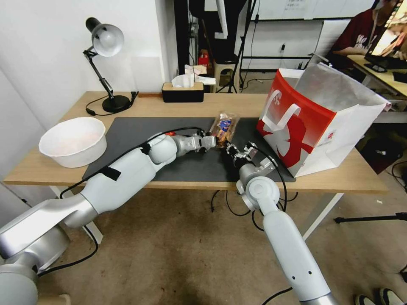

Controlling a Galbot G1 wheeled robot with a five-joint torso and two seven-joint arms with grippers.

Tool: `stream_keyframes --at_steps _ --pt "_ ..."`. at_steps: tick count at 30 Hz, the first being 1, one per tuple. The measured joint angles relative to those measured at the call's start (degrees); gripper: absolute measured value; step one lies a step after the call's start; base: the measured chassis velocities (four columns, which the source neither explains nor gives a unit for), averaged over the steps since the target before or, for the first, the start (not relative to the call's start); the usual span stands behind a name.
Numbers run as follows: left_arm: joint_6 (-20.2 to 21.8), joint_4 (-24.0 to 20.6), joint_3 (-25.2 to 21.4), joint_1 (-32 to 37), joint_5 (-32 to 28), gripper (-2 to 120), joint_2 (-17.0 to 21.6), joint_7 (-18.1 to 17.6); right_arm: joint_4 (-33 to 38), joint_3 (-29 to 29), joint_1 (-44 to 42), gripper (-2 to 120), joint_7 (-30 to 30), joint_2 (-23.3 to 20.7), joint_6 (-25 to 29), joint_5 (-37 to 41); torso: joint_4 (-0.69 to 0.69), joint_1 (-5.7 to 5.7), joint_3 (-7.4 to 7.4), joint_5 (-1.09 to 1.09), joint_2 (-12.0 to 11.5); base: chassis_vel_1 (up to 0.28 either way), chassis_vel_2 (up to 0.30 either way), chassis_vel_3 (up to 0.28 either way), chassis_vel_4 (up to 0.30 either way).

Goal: Close the disposable takeout box, then place it into the delivery bag.

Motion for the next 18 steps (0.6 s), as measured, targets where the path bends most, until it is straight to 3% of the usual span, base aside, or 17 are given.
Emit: stream_keyframes --at_steps 7,11,14,18 --pt "0.65 -2.46 -1.78 0.01 -1.94 0 1.47 -0.32 -0.03 0.01 0.09 0 -0.34 0.1 0.18 -0.12 -0.02 -0.01 -0.01 -0.01 0.01 0.0 0.0 0.0 0.0" --pt "2.26 -5.69 -4.24 0.01 -6.75 0 3.71 -0.92 -0.01 -0.05 0.0 0 -0.82 0.06 0.32 -0.7 -0.02 -0.02 -0.02 -0.01 0.02 0.0 0.0 0.0 0.0" --pt "4.85 -10.63 -7.3 0.19 -14.53 0 7.86 -1.95 0.58 -0.07 -0.22 0 -1.28 -0.37 0.48 -1.06 -0.04 -0.01 -0.02 -0.01 0.02 0.0 0.0 0.0 0.0" --pt "6.48 -14.46 -9.86 1.73 -19.77 0 11.47 -2.69 1.19 -0.04 -0.36 0 -1.54 -1.09 0.62 -1.09 -0.02 -0.02 -0.03 -0.02 0.03 0.0 0.0 0.0 0.0"
